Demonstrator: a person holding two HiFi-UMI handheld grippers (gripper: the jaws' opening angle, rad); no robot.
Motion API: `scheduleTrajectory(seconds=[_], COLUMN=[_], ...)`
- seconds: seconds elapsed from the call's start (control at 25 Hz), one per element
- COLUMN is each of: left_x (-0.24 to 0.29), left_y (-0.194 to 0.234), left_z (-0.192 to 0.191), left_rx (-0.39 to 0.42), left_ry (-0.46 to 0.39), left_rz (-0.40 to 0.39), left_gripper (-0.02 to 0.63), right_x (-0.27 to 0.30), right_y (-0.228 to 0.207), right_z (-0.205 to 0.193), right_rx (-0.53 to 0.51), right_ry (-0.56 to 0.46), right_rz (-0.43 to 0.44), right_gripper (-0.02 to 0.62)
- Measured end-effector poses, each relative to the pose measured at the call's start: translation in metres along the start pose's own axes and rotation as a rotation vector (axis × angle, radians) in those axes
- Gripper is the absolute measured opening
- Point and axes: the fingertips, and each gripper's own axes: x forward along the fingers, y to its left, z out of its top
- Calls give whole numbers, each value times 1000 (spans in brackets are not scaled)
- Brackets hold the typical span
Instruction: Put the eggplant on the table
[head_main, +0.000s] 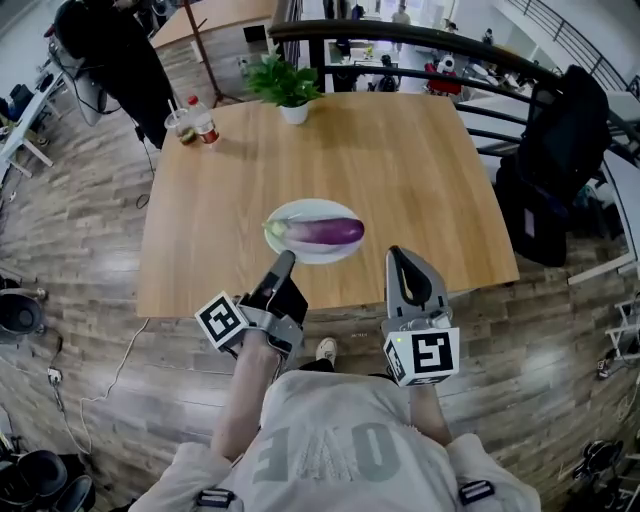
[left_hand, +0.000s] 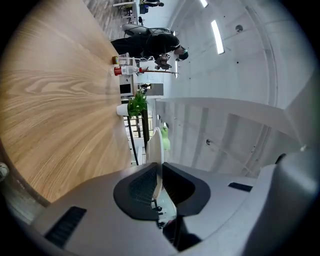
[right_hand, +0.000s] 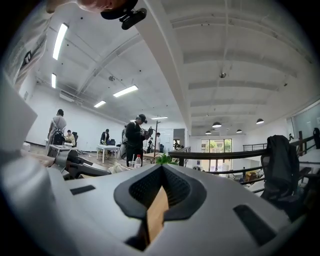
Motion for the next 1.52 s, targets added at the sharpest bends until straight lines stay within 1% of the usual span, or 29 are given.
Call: scheduleTrajectory(seconds=[0.12, 0.32, 0.4, 0.68, 0.8, 0.96, 1.28, 1.4, 1.52], left_x=[9, 13, 18, 37, 43, 46, 55, 57, 57], left_y=[2, 14, 17, 23, 35, 59, 97, 118, 140], left_z=[12, 22, 23, 18, 11, 0, -18, -25, -30], left_rx=[21, 18, 21, 27, 27, -6, -44, -86, -114], left_ry=[1, -18, -26, -55, -68, -81, -64, -74, -70], left_rz=[4, 37, 47, 47, 45, 76, 117, 131, 166], left_gripper=[29, 29, 29, 29, 29, 29, 28, 28, 26], right_x=[19, 37, 42, 56, 56, 53, 44, 41, 41], right_y=[1, 1, -5, -25, -36, -43, -59, -65, -66], right_z=[-7, -11, -9, -6, -9, -15, -31, -37, -43], right_rx=[15, -30, -39, -52, -46, -52, -52, -53, -57], right_ry=[17, 37, 36, 29, 35, 48, 94, 112, 130], right_rz=[4, 23, 26, 54, 57, 63, 40, 28, 24], right_gripper=[18, 18, 18, 18, 18, 18, 18, 18, 18])
